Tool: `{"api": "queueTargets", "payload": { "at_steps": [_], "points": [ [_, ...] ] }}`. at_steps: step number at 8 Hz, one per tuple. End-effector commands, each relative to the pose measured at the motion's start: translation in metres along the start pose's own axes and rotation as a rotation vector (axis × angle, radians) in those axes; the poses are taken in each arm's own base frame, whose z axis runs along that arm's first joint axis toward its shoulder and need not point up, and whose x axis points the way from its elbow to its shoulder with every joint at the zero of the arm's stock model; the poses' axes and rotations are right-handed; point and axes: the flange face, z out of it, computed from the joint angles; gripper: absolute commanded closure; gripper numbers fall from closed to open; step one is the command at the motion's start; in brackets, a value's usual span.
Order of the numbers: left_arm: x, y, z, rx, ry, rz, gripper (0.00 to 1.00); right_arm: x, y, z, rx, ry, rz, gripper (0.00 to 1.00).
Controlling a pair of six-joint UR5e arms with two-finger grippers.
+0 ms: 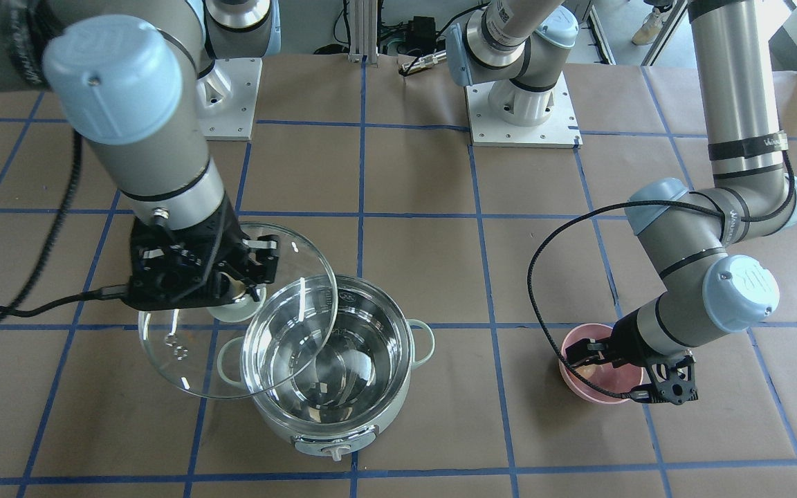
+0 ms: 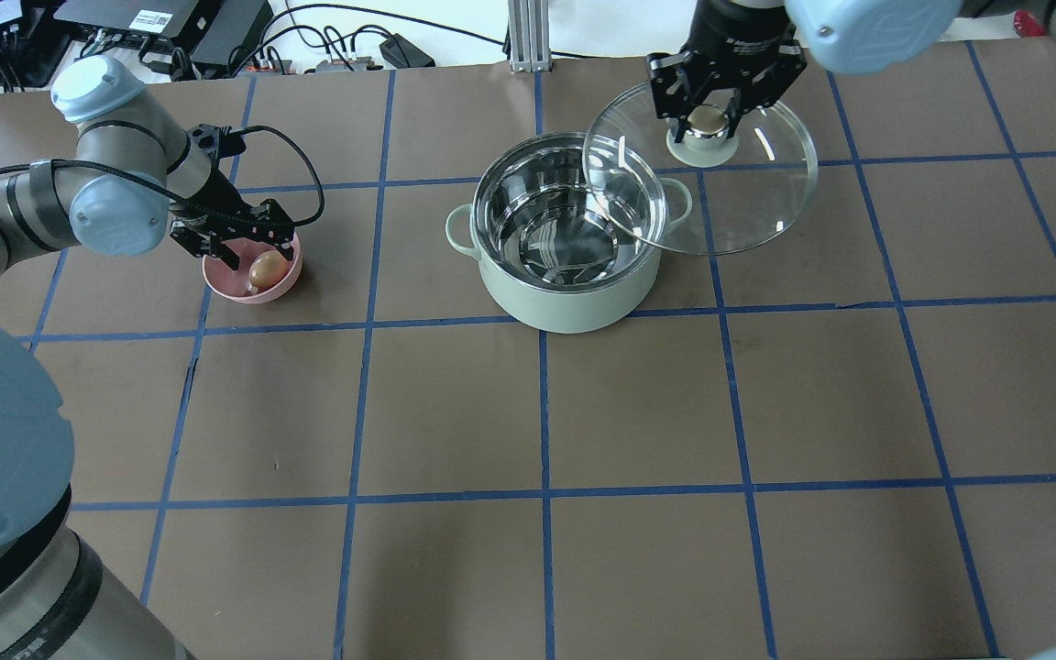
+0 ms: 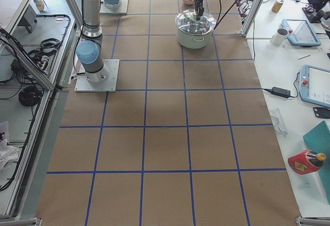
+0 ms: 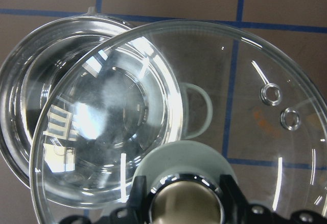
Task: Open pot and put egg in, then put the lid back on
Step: 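Grasp the lid knob with the right gripper and lift the lid off, then hold the lid aside with the right gripper while the left gripper grasps the egg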
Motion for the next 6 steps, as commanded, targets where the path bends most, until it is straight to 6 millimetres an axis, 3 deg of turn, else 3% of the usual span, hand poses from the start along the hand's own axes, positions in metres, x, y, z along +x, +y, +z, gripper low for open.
{"api": "queueTargets", "payload": {
  "at_steps": [1,2,3,4,6],
  "points": [
    [-0.001,-0.001,0.005,0.01,-0.003,0.001,0.14,0.07,0.007,-0.025,0.011,0.037,-0.089,1.0],
    [-0.001,-0.002,0.009,0.007,0.002,0.0,0.14,0.082,0.008,-0.022,0.001,0.038,-0.094,1.0],
    [-0.001,-0.003,0.011,0.01,0.001,0.002,0.24,0.095,0.008,-0.019,-0.006,0.036,-0.108,1.0],
    [-0.002,-0.003,0.011,0.011,0.001,0.002,0.27,0.107,0.008,-0.019,-0.007,0.035,-0.096,1.0],
    [-0.003,-0.003,0.012,0.01,-0.005,0.007,0.43,0.109,0.013,-0.015,-0.017,0.023,-0.109,1.0]
  ]
}}
